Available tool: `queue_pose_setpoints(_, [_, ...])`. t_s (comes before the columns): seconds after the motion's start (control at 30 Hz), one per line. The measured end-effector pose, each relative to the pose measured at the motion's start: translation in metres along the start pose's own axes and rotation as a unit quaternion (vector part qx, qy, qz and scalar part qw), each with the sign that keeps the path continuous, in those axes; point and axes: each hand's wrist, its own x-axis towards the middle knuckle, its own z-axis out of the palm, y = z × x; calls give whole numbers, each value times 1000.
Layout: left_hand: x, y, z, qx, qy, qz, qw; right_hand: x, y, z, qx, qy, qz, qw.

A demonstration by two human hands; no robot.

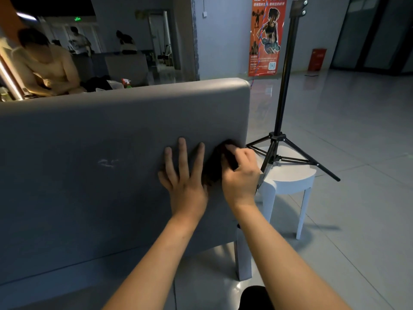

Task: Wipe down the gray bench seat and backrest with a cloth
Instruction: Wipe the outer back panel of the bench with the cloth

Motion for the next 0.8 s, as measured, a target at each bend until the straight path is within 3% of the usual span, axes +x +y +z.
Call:
queue_pose_setpoints(0.17, [-12,-5,7,19,-48,23,998,-22,6,1,26,-83,74,993])
queue_pose_setpoints(0.37, [-13,-10,14,8,-12,34,999,8,-11,0,18,17,2,1000])
queue_pose_setpoints(0.57, [-14,-8,10,-24,-38,34,998,-27,12,9,22,-52,53,997])
queue_pose_setpoints(0.7, [-27,2,6,-152,-47,41,986,-20,2,-2,106,-97,145,979])
queue_pose_setpoints(0.8, [-23,17,6,-349,-85,24,933,-16,-5,-15,165,-131,185,960])
